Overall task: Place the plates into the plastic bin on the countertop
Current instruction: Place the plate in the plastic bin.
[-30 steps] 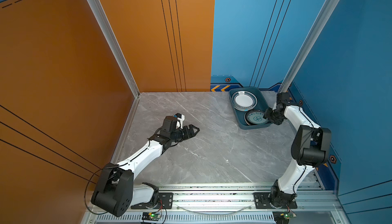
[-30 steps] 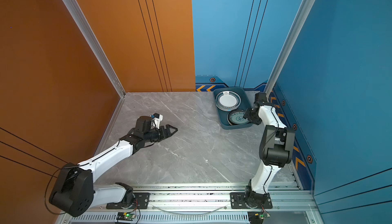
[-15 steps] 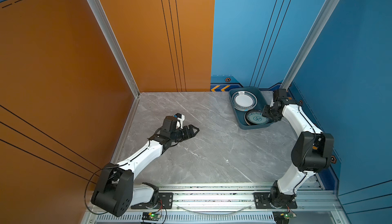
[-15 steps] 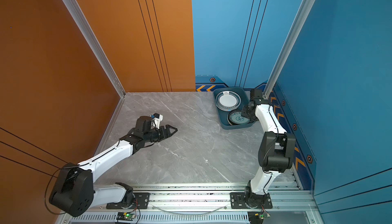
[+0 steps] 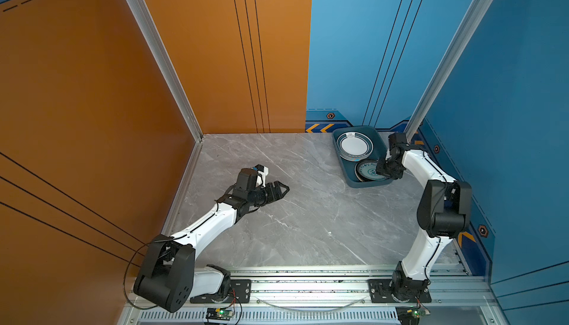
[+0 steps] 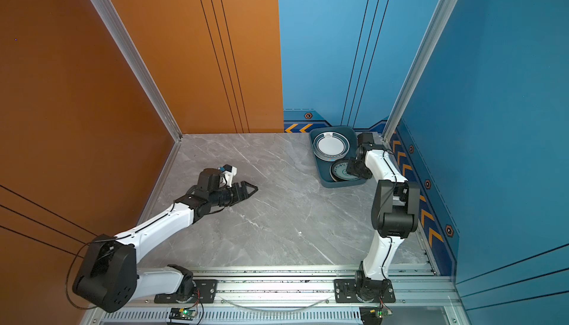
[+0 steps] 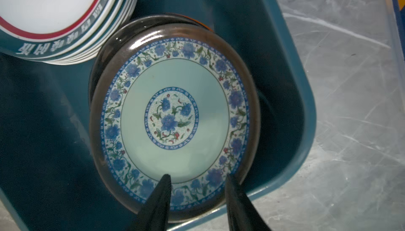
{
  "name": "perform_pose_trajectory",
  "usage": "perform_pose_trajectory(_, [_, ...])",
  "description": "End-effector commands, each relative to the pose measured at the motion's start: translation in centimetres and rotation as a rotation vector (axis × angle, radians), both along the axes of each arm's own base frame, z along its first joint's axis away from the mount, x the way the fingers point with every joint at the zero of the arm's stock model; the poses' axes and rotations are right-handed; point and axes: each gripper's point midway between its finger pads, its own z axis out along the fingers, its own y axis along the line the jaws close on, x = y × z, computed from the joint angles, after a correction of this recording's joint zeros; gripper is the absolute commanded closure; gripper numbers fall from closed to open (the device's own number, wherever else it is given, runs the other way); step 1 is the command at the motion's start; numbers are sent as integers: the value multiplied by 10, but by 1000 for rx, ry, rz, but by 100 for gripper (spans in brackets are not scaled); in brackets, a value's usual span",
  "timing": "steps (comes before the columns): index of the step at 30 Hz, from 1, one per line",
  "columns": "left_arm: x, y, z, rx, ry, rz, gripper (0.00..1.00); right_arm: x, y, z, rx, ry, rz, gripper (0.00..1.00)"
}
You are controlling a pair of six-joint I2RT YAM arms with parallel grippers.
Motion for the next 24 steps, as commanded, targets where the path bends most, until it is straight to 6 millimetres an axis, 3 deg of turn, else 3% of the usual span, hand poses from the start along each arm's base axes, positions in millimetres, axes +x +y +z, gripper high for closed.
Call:
perform_pose_trajectory(1, [3,-7,4,-2,-13,-27,17,-1,3,-6,9,34,21,57])
perform_pose_trajectory(10, [3,-7,0,0,-9,-31,17,2,4,-21,12,60,21,57])
perform_pose_trajectory(15, [3,-7,0,-2,-8,-32,17,5,4,-18,13,50,18,57])
perform_pose_trajectory(21, [3,-5,5,11,-17,-36,17,7,9,24,25,-74,25,54])
perform_pose_trajectory(24, [6,-3,11,23,-35,-40,17,10,27,54,68,-175,73,44])
